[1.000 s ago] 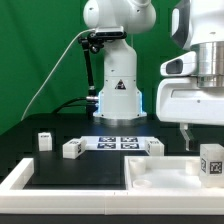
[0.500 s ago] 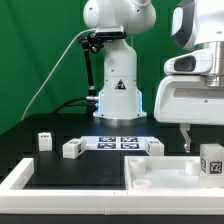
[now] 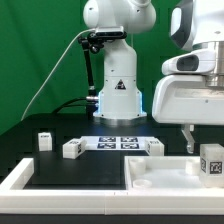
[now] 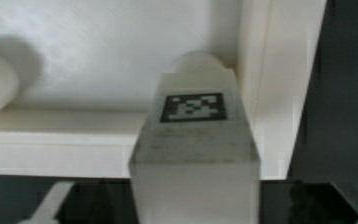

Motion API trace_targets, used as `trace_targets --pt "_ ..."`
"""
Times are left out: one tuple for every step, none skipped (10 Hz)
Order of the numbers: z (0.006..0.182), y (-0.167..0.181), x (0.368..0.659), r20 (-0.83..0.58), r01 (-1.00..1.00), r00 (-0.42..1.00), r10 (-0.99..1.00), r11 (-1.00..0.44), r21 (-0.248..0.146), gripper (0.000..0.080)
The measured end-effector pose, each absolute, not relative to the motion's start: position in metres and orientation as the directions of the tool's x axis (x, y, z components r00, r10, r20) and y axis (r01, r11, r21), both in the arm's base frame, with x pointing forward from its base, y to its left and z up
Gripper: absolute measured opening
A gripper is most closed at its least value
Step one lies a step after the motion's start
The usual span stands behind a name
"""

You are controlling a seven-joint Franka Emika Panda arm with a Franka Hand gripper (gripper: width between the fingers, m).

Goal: Assemble one leg

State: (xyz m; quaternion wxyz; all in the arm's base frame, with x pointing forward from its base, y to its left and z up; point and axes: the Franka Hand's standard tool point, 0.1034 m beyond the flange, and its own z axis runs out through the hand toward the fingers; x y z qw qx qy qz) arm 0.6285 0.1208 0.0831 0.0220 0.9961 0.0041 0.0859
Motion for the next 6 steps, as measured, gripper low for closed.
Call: trace_targets --pt "0.0831 0.1208 0.6285 0.172 -0.012 0.985 -0.005 -0.999 0.041 0.0367" --pt "0.0831 0.1206 0.6286 0.173 -0.041 0.984 -0.034 -0.999 0.036 0.0291" --pt "0.0829 0.1205 0.6284 0.173 -0.084 0.982 -0.078 -0.996 0.028 0.0291" --pt "0.0827 0.1188 0.628 0.172 -0.196 0.966 -0.191 -0.981 0.011 0.0291" --pt "0.0826 0.1181 0.6278 0.171 -0.28 0.946 -0.277 -0.96 -0.002 0.0291" --pt "0.0824 0.1148 0.6272 0.167 -0.368 0.916 -0.365 -0.93 -0.012 0.0291"
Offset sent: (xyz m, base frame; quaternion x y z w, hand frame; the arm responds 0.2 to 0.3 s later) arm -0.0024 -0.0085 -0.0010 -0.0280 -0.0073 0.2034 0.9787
